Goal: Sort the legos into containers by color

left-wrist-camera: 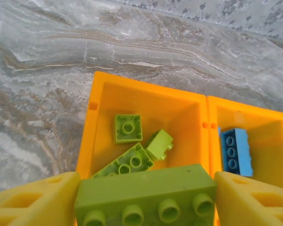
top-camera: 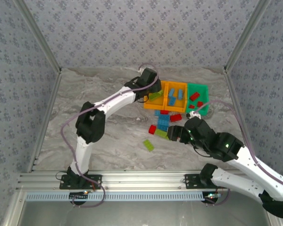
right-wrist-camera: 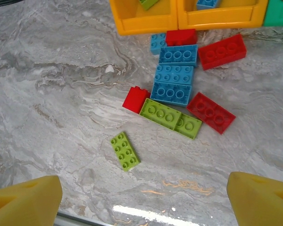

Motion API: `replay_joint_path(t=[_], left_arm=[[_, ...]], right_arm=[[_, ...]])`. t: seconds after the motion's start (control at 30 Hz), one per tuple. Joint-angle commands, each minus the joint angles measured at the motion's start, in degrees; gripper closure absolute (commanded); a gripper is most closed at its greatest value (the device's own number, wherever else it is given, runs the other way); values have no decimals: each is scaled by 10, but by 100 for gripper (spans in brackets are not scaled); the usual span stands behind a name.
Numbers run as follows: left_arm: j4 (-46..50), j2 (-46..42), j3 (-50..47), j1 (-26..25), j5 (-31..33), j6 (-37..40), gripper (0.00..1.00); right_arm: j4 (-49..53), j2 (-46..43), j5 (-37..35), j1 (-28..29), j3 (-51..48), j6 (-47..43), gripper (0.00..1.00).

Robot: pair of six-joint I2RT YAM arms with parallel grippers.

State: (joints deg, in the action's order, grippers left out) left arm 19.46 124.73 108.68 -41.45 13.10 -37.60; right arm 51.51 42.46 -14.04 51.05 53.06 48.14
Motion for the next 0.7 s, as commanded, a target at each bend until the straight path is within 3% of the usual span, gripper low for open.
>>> replay_joint_path(t=[0.0,0.2,0.37,0.5,0.67], left_arm=[[8,0,61,0,-25,41,20],[-57,-131,-68,-1,-45,60,19],[-130,-371,-292,-6,-66,85,20],[-105,-568,-428,-31,-80,199,17],[25,-805,-540,-50,-150,384,9]], right_arm=[[19,-4,-17,1,-7,18,7],[4,18,-13,1,-14,14,7],[-23,79,8,5,-17,6,8],[-80,154,43,34,-24,-1,8],[-147,292,74,88,-7,-27,8]])
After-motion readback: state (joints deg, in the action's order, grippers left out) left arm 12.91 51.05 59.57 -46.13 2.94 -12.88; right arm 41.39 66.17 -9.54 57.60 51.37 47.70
